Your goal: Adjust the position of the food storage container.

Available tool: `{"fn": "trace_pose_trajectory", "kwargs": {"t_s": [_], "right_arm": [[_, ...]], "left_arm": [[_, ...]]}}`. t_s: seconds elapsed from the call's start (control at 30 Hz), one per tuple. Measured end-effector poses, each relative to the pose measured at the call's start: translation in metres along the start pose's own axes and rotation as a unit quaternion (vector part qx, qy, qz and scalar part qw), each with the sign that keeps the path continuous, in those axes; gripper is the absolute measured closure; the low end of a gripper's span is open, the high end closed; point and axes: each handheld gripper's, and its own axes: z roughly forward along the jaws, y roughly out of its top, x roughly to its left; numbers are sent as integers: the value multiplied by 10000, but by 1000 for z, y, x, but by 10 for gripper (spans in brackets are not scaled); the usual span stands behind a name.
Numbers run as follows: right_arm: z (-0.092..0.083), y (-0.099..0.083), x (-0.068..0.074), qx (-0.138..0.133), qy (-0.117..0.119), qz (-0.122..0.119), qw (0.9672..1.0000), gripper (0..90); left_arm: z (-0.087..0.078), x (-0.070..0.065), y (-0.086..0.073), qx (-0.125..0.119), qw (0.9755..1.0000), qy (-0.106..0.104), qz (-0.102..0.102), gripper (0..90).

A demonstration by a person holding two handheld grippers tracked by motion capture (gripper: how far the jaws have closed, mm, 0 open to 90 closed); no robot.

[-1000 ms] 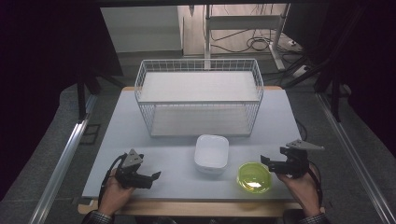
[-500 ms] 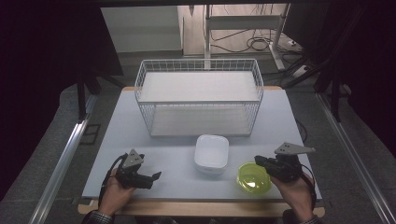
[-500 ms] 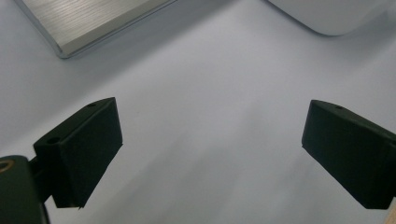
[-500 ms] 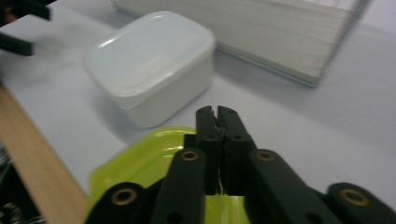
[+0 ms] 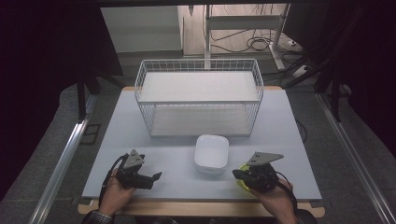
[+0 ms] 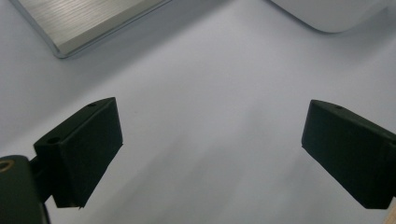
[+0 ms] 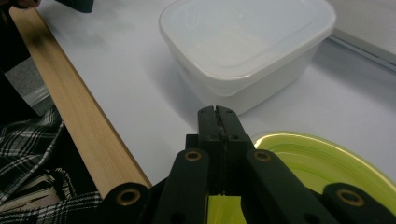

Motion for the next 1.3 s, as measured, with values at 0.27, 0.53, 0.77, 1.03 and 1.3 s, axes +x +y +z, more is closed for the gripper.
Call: {"fn": "trace_pose_trajectory", "kwargs": {"t_s": [0.27,0.53,0.77,1.03,1.3], "right_arm": [[9,-2,5,230,36,-75,9997,900],[1,-6,1,253,79,63,9996,900],[3,-11,6,519,33,-11,9986,900],[-10,-21,-10,546,-219,210,9980,900],[-26,-31,-31,537,-520,461,9961,900]], "left_arm": [[1,-1,0,33,10000,-1,32,50],[2,-2,0,75,9999,-11,66,50],[3,-3,0,84,9999,-10,74,49],[4,-3,0,131,9999,-13,102,49],[4,-4,0,153,9998,-12,111,49]]}}
